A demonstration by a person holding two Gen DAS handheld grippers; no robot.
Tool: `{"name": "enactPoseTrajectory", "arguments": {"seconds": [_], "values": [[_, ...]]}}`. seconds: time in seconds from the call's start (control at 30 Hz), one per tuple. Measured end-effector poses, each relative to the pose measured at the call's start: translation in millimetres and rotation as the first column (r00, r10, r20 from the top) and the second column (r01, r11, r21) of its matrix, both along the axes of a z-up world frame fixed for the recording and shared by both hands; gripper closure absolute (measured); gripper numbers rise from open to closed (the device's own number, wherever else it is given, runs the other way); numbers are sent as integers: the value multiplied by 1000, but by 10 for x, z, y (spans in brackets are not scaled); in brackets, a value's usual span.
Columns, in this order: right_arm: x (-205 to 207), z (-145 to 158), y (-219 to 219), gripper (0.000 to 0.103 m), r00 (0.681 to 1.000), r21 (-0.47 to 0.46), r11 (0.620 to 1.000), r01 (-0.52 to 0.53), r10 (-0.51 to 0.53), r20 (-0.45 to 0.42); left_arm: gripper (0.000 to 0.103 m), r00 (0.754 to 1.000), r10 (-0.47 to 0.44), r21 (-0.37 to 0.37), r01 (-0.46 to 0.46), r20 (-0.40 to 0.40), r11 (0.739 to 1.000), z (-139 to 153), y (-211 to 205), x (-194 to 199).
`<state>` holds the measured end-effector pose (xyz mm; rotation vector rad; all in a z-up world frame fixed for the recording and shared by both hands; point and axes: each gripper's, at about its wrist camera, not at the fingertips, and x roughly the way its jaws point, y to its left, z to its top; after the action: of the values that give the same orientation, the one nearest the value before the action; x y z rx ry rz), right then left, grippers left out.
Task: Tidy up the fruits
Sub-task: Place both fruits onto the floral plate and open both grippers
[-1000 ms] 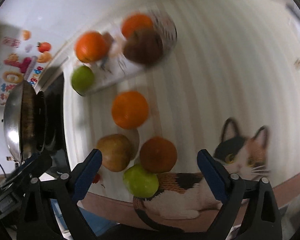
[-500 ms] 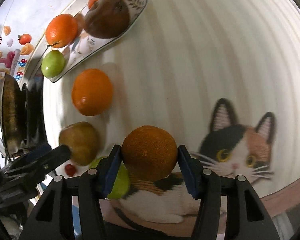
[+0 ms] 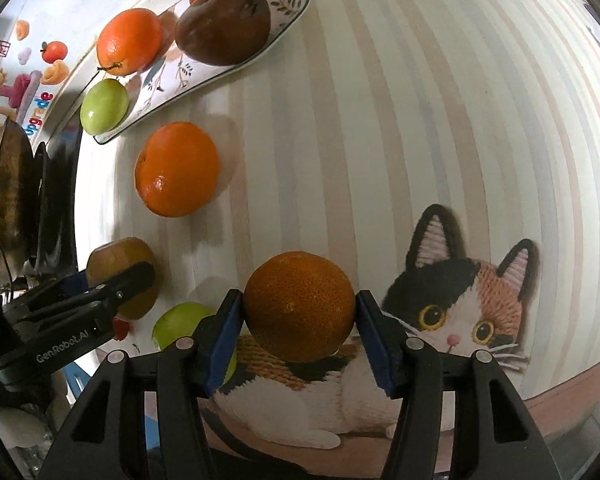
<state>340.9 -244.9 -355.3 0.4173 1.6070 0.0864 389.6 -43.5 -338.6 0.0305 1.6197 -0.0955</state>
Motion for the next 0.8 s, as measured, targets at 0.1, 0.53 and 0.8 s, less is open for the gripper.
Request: {"name": "enactPoseTrajectory", "arguments": {"seconds": [0.1,0.53,0.8], "values": [[43,14,3,42,1000,7,1000,4,-4,2,39,1000,3,1,-3,1,1000,7,27,2],[120,138,-68,44,998,15,1000,25,-26,64,39,996,15,-64,-9,86,998,473,-34,58],[1012,788,-174,44,980,132,991,29,-54,191,39,980,87,-144,-62,178,988,978,16,729]]}}
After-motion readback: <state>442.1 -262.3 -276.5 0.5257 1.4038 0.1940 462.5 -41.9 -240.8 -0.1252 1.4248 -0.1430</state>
